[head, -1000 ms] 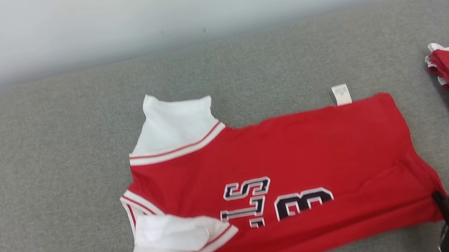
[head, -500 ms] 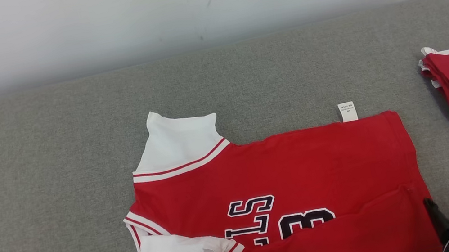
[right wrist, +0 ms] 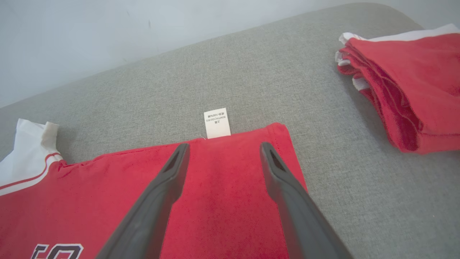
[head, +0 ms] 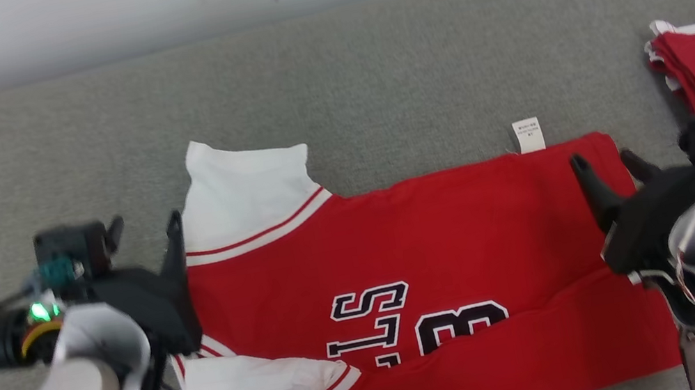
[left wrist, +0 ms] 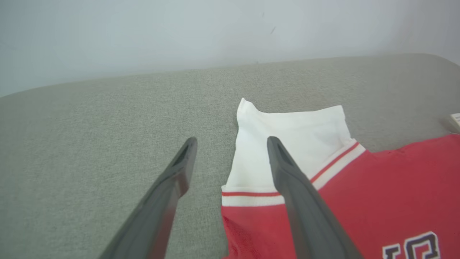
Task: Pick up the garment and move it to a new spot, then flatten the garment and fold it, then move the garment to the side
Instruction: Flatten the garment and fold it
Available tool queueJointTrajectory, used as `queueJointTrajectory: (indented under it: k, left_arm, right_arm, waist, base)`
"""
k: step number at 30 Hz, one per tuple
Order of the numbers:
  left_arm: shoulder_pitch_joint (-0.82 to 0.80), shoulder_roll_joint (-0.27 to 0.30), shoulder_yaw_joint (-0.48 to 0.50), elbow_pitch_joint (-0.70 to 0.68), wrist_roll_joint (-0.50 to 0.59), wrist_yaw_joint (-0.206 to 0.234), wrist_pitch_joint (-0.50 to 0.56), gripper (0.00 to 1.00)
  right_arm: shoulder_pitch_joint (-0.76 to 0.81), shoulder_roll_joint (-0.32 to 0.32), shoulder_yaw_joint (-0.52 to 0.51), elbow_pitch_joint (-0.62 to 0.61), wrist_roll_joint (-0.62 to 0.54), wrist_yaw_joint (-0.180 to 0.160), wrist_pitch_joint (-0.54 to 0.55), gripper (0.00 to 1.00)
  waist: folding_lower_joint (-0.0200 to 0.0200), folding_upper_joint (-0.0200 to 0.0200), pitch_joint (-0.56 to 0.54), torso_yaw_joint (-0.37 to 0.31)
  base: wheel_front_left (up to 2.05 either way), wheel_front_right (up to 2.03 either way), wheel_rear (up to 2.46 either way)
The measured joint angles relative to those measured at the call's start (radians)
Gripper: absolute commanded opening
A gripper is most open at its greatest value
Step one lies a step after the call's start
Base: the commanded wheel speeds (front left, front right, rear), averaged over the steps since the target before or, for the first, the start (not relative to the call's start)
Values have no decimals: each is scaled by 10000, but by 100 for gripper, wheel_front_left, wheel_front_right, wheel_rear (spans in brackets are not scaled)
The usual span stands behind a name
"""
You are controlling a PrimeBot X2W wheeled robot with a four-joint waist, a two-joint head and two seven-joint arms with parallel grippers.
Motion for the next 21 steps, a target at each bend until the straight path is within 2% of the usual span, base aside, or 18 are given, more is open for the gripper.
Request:
queueJointTrajectory:
  k: [5, 10, 16, 19, 20, 21]
  left_arm:
    - [-1980, -69, -104, 2090, 2, -612, 148, 100]
    - [-3309, -109, -148, 3674, -10, -1043, 192, 100]
    - [-4170, 48, -403, 4913, 284, -1104, 614, 100]
    - [-4459, 92, -462, 5229, 374, -911, 803, 100]
    - [-4525, 113, -483, 5308, 410, -838, 872, 91]
    - [-4576, 128, -522, 5356, 424, -819, 968, 58]
  right_arm:
    - [-1490, -8, 683, 963, -182, 0, -107, 100]
    - [-2212, -15, 1118, 1555, -88, 0, -493, 100]
    - [-2424, -130, 1267, 1833, -4, 0, -836, 100]
    - [-2436, -182, 1296, 1893, 8, 0, -941, 100]
    - [-2437, -188, 1312, 1910, 10, 0, -968, 100]
    - [-2437, -190, 1321, 1921, 13, 0, -970, 100]
  waist:
    - [1, 1, 683, -321]
    - [1, 0, 1280, -759]
    - [1, 1, 1819, -1262]
    - [0, 1, 2011, -1449]
    - [-1, 1, 2059, -1502]
    - [-1, 1, 2097, -1548]
  base:
    - [0, 0, 0]
    - [0, 0, 0]
    - [0, 0, 0]
    - [0, 0, 0]
    - [0, 0, 0]
    - [0, 0, 0]
